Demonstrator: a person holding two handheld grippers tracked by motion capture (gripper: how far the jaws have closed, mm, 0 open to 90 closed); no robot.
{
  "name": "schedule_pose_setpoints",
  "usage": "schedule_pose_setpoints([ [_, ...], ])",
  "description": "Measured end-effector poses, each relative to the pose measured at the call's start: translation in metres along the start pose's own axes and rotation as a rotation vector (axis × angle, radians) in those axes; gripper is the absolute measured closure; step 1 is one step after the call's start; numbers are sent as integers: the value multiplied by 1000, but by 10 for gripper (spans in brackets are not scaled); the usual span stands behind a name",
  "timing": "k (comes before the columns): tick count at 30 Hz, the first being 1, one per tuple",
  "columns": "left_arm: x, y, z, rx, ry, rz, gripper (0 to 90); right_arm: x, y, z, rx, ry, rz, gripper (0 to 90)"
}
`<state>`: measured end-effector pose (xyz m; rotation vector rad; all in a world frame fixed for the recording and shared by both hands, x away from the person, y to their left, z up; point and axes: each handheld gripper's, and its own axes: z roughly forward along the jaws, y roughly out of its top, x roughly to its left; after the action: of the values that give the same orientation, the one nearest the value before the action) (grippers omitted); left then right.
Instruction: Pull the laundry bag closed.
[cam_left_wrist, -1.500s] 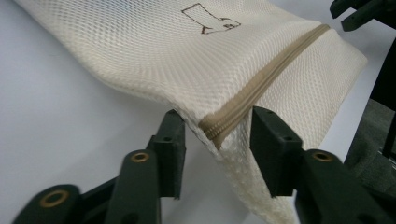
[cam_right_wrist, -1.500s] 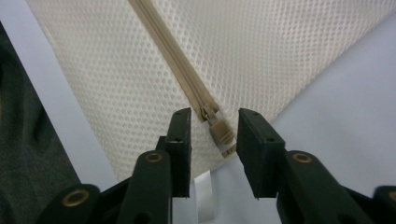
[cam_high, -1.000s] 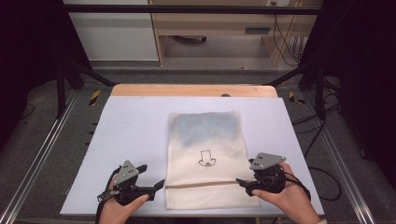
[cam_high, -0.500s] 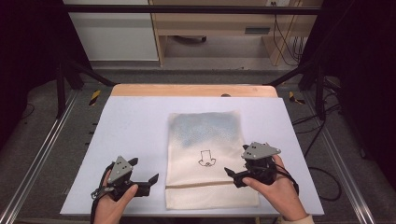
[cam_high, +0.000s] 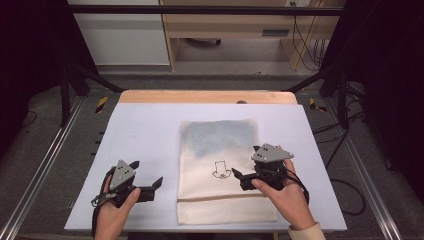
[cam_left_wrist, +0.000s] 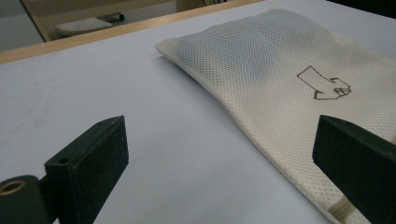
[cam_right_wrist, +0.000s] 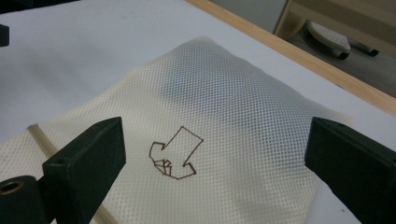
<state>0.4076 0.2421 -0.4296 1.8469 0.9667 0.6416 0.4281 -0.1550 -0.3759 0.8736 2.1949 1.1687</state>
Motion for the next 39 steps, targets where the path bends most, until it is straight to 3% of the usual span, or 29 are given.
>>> schedule_pose_setpoints([
  [10,16,18,2,-24,40,10,31,-9,15,0,-64,-59,60,55],
  [14,27,19,-1,-49,61,-14,30,-16,15,-3,-79,-82,78,55],
  [28,61,9,-18,-70,146,-33,28,-57,-6,-30,-115,-189,168,55],
  [39,83,0,-27,-88,197,-59,29,-78,-27,-44,-107,-271,197,56],
])
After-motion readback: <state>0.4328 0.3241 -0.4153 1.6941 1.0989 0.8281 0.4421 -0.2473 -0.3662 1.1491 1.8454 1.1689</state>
